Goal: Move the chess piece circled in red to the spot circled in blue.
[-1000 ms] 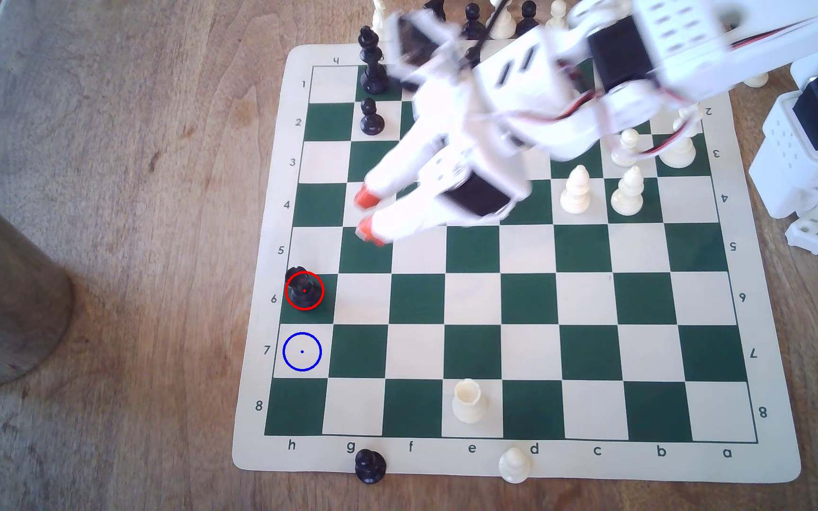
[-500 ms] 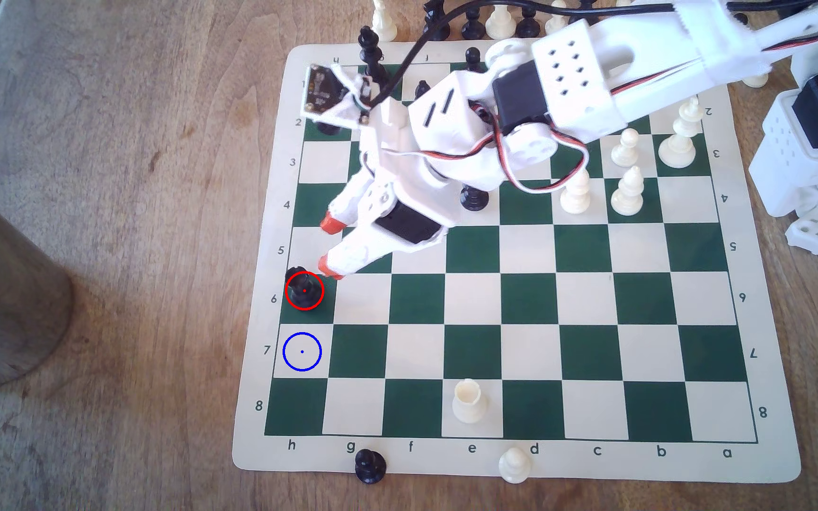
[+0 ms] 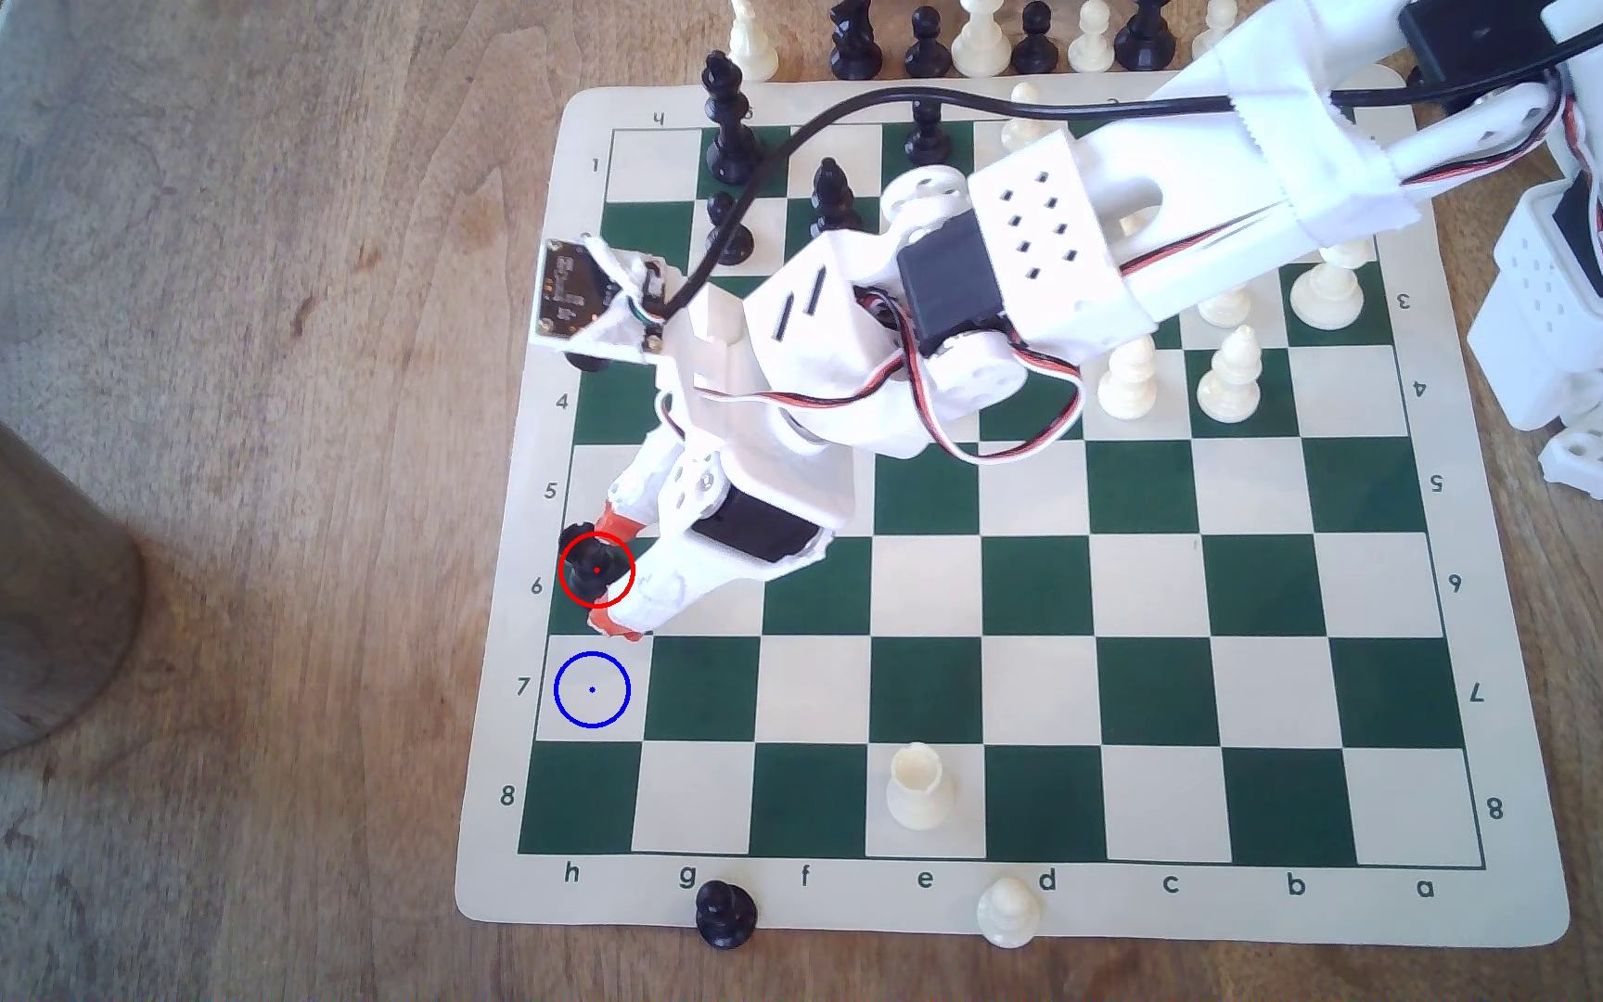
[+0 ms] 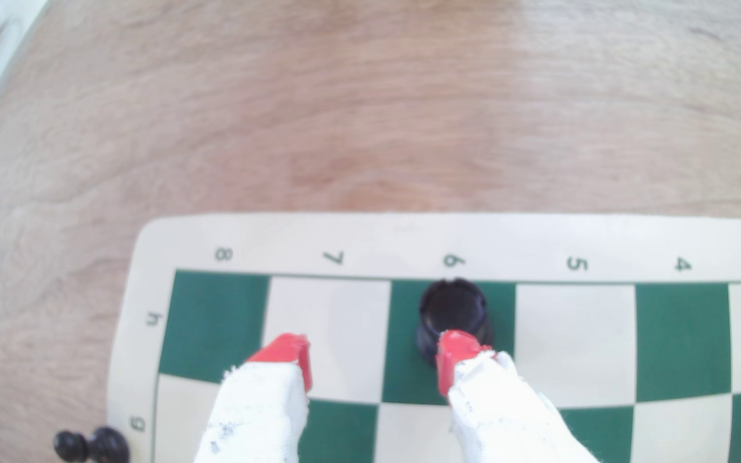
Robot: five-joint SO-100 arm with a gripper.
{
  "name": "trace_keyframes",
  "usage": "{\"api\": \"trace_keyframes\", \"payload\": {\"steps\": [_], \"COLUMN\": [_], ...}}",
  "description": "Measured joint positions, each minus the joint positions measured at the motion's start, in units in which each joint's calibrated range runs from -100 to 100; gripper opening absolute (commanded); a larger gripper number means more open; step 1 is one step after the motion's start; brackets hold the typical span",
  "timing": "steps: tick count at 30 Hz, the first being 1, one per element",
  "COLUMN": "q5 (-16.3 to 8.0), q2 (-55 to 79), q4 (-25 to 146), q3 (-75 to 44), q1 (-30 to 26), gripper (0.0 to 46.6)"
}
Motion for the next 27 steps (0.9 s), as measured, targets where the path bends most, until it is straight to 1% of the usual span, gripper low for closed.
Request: {"api": "trace_keyframes", "payload": {"steps": [6,9,12,18,24,27], "q5": [0.0,0.1,0.8,1.2,1.1,0.7], "q2": [0.1,0.1,1.5,4.9,8.2,9.5], "q4": [2.5,3.1,4.6,5.4,5.2,4.3], "q3": [-1.5,-2.3,-4.1,-7.1,-10.9,-12.0], "q1": [0.8,1.5,1.8,2.3,2.3,2.3], "gripper": [15.8,14.8,17.3,18.8,18.6,17.8]}}
